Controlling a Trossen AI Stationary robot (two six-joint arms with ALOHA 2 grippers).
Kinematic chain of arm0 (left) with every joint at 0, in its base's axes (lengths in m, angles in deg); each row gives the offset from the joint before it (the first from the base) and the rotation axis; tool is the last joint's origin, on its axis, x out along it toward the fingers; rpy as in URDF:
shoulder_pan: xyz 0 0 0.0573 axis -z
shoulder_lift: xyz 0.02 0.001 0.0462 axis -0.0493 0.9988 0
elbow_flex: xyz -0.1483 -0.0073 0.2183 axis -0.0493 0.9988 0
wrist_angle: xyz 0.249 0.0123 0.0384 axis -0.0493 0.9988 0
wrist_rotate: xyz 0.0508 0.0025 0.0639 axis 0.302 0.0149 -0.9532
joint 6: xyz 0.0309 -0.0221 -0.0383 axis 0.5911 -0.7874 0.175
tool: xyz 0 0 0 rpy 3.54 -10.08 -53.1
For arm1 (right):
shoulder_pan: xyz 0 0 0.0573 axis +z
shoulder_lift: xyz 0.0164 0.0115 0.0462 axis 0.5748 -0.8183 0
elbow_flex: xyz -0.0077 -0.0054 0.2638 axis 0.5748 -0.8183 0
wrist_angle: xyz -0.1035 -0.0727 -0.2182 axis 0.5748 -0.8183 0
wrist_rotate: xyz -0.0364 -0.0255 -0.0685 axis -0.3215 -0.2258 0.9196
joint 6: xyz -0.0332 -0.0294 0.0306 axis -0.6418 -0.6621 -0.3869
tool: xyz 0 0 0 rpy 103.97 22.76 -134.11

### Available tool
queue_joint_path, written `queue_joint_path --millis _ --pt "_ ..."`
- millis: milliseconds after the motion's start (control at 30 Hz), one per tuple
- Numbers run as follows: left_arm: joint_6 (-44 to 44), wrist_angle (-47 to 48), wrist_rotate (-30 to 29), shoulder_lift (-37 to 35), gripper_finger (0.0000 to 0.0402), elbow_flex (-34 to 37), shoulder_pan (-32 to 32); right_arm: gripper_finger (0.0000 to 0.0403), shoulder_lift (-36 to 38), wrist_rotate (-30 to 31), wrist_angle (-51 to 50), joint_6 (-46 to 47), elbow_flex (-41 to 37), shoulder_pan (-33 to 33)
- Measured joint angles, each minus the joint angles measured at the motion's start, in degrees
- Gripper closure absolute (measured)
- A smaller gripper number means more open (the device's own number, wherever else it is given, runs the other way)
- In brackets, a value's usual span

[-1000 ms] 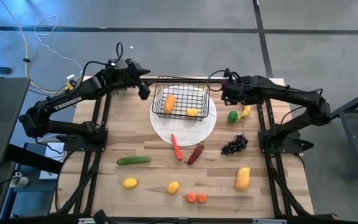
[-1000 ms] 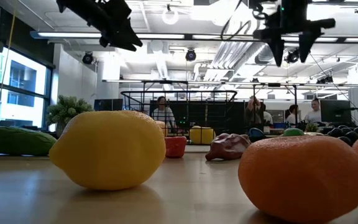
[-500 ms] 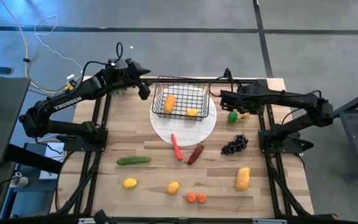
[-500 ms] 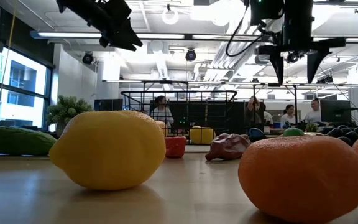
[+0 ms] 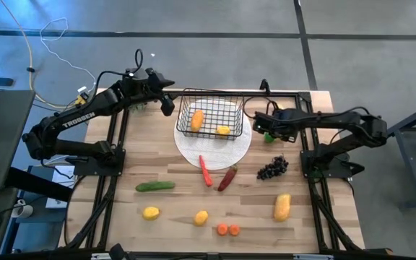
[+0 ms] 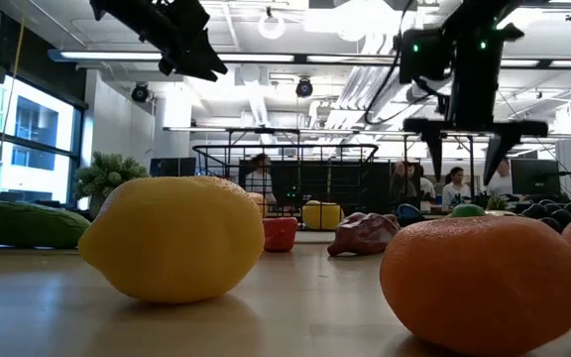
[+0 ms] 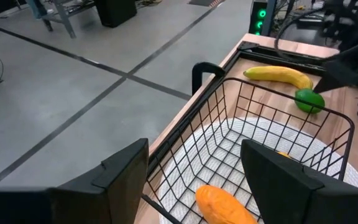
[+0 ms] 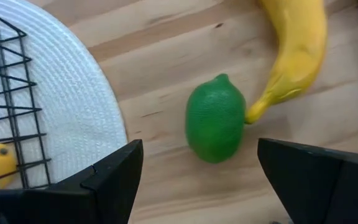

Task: Build produce basket
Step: Put the lime into the wire basket

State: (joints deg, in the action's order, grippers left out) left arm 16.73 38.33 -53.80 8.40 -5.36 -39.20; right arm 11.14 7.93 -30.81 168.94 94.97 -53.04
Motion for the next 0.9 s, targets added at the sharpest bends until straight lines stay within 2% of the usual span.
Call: queue_joint_path --millis 200,600,900 --pt "0.0 0.0 0.0 0.0 0.0158 0.0 0.0 0.0104 0.0 -1.8 4.5 0.0 -4.8 -1.2" --pt "-0.1 0.0 0.0 0.0 0.0158 0.0 0.0 0.0108 0.0 -0.2 13.3 -1.7 -11.0 -3.1" --pt "-0.1 0.0 0.0 0.0 0.0158 0.0 0.0 0.0172 0.0 -1.0 14.7 -2.8 -11.8 -5.3"
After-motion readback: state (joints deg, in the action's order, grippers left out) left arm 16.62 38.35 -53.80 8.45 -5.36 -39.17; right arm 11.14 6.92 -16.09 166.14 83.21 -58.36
